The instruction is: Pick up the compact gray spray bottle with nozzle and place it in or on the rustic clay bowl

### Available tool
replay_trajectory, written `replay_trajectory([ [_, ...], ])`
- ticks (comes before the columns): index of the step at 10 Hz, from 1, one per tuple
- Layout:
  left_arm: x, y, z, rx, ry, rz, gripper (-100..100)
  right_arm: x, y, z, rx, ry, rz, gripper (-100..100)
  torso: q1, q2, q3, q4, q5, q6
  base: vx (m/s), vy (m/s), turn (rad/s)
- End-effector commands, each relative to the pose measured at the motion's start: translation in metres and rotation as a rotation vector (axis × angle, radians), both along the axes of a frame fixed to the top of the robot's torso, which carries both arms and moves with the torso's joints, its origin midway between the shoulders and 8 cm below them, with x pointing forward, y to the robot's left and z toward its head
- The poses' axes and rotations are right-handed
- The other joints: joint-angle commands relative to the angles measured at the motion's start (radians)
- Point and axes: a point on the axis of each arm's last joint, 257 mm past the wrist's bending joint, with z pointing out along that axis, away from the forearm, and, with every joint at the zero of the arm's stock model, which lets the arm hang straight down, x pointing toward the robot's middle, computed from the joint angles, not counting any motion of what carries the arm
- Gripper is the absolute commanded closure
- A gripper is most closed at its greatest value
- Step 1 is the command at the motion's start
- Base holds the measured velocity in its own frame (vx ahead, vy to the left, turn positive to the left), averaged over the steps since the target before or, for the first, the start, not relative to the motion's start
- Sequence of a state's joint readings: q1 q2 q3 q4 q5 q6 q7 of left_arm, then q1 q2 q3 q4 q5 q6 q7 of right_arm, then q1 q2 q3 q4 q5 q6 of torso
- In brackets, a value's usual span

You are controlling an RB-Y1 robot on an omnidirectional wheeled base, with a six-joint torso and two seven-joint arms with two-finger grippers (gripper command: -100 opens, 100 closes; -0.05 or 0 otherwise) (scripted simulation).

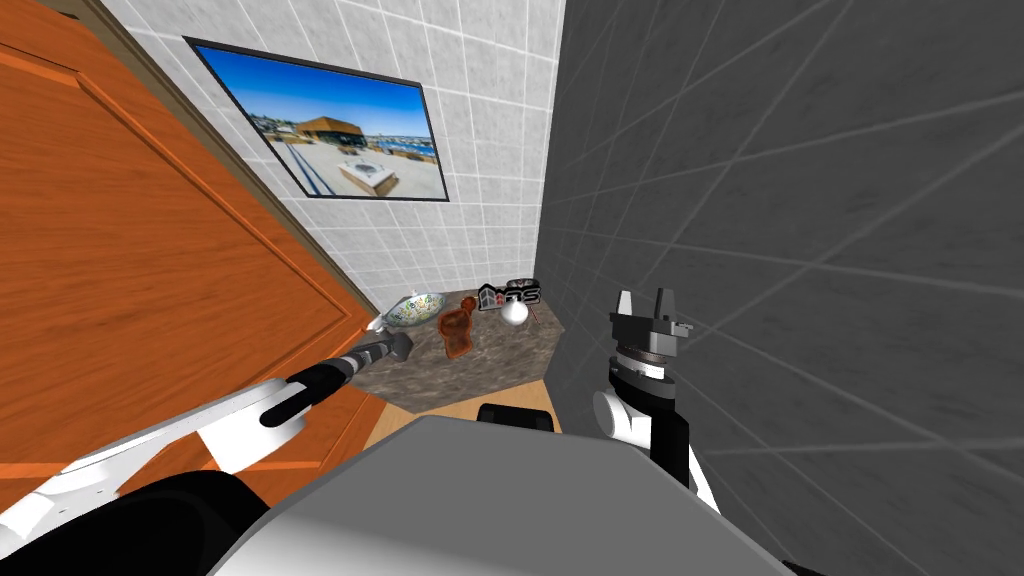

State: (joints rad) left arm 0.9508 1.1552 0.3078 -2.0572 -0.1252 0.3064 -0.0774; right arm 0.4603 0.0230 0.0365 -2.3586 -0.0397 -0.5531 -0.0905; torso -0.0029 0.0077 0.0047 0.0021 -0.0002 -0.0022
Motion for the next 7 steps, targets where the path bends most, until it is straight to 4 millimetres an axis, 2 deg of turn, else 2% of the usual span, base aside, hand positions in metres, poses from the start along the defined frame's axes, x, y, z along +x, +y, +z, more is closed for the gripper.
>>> replay_trajectory([
  [1, -0.005, -0.002, 0.002, -0.018, 0.016, 0.023, 100, 0.0, 0.0, 0.0, 0.0, 0.0, 0.0, 0, 0.0, 0.0, 0.0, 0.0, 0.0, 0.0, -0.081, -0.017, -0.053],
  [7, -0.013, -0.023, 0.009, -0.069, 0.075, 0.083, 100, 0.0, 0.0, 0.0, 0.0, 0.0, 0.0, 0, -0.001, -0.001, 0.0, 0.0, -0.001, 0.0, -0.076, -0.032, -0.046],
])
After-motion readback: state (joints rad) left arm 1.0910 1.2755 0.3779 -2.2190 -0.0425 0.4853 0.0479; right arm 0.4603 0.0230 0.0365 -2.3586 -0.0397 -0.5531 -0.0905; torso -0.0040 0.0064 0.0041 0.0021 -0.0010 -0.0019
